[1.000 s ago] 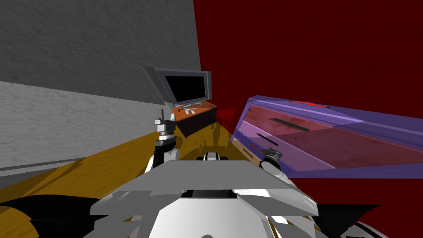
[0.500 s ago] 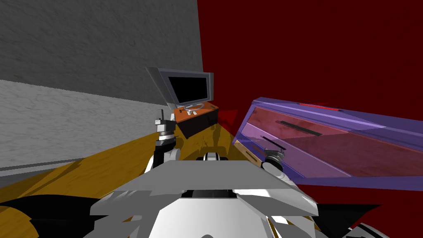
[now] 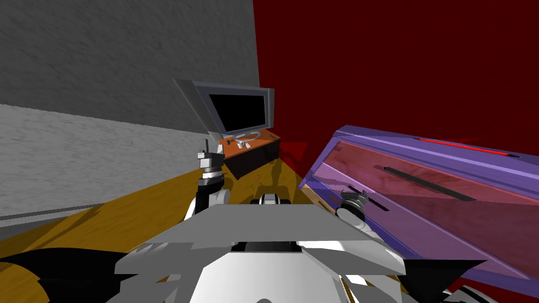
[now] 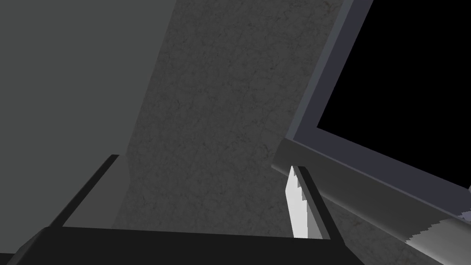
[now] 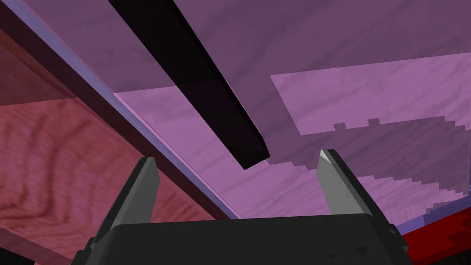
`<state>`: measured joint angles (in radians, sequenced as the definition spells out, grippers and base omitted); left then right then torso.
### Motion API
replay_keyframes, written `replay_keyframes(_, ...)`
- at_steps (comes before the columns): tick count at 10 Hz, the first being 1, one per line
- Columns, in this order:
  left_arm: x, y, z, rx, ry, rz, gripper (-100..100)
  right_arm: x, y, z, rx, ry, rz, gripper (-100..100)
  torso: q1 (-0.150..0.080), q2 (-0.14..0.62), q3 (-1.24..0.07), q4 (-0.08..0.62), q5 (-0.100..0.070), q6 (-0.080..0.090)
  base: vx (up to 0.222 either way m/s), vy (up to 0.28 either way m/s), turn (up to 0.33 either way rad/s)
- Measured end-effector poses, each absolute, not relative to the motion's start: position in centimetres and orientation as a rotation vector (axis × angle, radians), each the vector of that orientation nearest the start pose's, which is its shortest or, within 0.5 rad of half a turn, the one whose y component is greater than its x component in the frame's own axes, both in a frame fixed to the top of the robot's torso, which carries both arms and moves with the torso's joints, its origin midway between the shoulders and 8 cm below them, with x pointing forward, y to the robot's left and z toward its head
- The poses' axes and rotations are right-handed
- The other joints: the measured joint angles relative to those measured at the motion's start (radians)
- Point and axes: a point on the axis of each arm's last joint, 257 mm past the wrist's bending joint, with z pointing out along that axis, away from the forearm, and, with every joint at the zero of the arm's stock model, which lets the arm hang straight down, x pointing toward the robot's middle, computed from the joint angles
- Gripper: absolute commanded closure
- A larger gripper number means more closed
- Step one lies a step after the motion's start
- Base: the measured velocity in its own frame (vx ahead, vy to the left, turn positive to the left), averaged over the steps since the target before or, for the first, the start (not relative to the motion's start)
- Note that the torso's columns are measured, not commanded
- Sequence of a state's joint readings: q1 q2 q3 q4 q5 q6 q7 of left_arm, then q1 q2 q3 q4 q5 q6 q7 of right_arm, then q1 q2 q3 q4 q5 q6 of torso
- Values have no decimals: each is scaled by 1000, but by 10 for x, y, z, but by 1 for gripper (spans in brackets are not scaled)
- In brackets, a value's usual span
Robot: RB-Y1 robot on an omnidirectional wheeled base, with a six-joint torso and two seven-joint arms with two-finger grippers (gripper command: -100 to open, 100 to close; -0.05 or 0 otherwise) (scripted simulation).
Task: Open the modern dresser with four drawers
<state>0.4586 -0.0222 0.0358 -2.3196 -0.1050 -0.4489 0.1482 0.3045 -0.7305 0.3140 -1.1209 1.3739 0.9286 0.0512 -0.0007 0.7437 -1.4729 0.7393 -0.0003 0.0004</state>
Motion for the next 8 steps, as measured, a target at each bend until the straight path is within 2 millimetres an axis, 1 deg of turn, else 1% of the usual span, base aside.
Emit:
replay_keyframes(1, 347, 277, 45, -643, 596, -1354, 0, 259, -659, -351, -150, 1882, -1443, 100, 0, 2, 2, 1, 0, 0, 11, 1, 1)
replay_keyframes(2, 347, 277, 45, -643, 596, -1354, 0, 259, -659, -351, -150, 1881, -1443, 100, 0, -1, 0, 0, 0, 0, -75, -23, 134)
replay_keyframes(3, 347, 277, 45, -643, 596, -1354, 0, 263, -655, -350, -135, 1879, -1447, 100, 0, 0, 0, 0, 0, -1, -194, -54, 246)
replay_keyframes(4, 347, 277, 45, -643, 596, -1354, 0, 274, -649, -351, -108, 1873, -1455, 100, -1, 2, 1, 1, 0, -1, -169, -49, 74)
replay_keyframes(5, 347, 277, 45, -643, 596, -1354, 0, 277, -645, -350, -104, 1872, -1467, 100, -1, -2, -1, 0, 0, 1, -151, -45, 90)
replay_keyframes(8, 347, 277, 45, -643, 596, -1354, 0, 288, -631, -349, -68, 1872, -1492, 100, 1, -7, -4, -2, 0, -1, -126, -43, 89)
